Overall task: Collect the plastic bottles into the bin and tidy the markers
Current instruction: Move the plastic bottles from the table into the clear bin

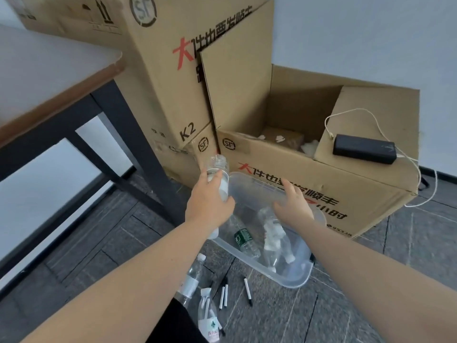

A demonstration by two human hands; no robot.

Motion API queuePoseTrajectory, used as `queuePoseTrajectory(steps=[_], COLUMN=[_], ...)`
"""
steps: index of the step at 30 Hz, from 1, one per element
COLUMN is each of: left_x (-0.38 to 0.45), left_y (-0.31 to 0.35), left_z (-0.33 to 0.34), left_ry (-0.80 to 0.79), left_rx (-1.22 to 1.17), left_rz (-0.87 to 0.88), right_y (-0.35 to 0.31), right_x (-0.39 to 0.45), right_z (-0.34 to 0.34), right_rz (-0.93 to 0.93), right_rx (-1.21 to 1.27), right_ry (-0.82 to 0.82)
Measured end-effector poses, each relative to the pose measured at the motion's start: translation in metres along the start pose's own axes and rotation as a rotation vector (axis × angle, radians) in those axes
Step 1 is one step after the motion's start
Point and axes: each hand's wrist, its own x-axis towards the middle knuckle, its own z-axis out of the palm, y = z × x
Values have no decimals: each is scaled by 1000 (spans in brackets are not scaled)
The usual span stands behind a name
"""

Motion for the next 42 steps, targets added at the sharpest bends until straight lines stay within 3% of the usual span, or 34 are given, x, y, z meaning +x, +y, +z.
queuePoseTrajectory(steps=[6, 10, 13, 17, 23, 33, 42], left_x=[7, 11, 17, 18, 16, -8, -90], left_y=[-3, 5, 14, 19, 10, 21, 17], left_z=[30, 45, 55, 57, 26, -84, -206], left_ry=[-21, 63, 12, -131, -193, 52, 334], left_rx=[-74, -191, -308, -128, 177, 227, 310], left_rz=[-48, -34, -23, -10, 41, 114, 105], right_y=[-3, -5, -7, -13, -34, -117, -219], right_x=[6, 5, 6, 9, 5, -30, -119], right_z=[1, 0, -1, -10, -24, -73, -114], right_rz=[-29, -51, -101, -181, -288, -495, -735], right_rx=[50, 68, 90, 67, -12, -59, -57], right_ry=[19, 41, 57, 55, 56, 137, 219])
